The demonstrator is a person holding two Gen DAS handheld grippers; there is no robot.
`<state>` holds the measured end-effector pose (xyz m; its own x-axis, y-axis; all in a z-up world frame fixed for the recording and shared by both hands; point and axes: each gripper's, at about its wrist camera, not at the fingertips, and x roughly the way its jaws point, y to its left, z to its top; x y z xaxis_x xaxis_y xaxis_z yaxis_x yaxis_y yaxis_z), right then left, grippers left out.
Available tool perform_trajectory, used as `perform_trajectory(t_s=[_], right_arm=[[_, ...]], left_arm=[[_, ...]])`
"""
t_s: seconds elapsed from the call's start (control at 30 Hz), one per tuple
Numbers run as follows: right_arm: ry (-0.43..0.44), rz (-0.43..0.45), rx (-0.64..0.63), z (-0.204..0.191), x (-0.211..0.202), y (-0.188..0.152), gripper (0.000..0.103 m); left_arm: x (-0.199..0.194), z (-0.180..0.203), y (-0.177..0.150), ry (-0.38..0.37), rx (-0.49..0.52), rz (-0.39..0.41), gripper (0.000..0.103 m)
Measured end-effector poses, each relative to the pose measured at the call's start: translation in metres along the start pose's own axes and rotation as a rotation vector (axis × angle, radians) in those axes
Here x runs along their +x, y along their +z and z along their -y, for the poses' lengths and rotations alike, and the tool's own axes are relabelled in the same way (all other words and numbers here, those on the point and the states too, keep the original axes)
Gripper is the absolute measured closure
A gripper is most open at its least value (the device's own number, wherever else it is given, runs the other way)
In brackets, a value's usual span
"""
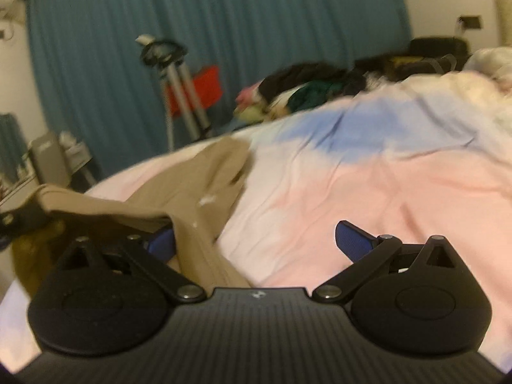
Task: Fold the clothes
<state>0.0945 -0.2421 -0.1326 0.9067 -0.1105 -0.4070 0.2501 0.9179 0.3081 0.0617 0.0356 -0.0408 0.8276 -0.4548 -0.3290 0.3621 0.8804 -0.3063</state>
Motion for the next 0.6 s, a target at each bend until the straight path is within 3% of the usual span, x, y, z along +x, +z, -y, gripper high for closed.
perform_trajectory(t_s=[0.23,0.27,0.33,0.4,0.53,0.6], right_arm=[[-0.096,-0.222,0.012,0.014,0.023,-0.016,0.0],[-0.107,-0.219,0.012,0.013,0.021,-0.017,0.0],[-0.13,-0.186,0.013,0.013,0.012,-0.018,0.0],[-0.127,-0.064,-0.025,0.005,-0.006,-0.012,0.0],[-0.113,0.205,-0.113,-0.011,-0.043,0.001,0.0],[-0.084,0.253,-0.139,-0.016,-0.05,0.002,0.0]], left_arm=[[-0.039,-0.005,0.013,-0.016,-0.051,0.119,0.093],[-0.042,-0.009,0.015,-0.01,-0.068,0.115,0.093],[-0.047,-0.017,0.019,0.005,-0.102,0.107,0.093],[-0.047,-0.026,0.02,0.043,-0.123,0.08,0.093],[-0.034,-0.045,0.02,0.11,-0.184,-0.055,0.093],[-0.024,-0.053,0.015,0.158,-0.206,-0.127,0.089]])
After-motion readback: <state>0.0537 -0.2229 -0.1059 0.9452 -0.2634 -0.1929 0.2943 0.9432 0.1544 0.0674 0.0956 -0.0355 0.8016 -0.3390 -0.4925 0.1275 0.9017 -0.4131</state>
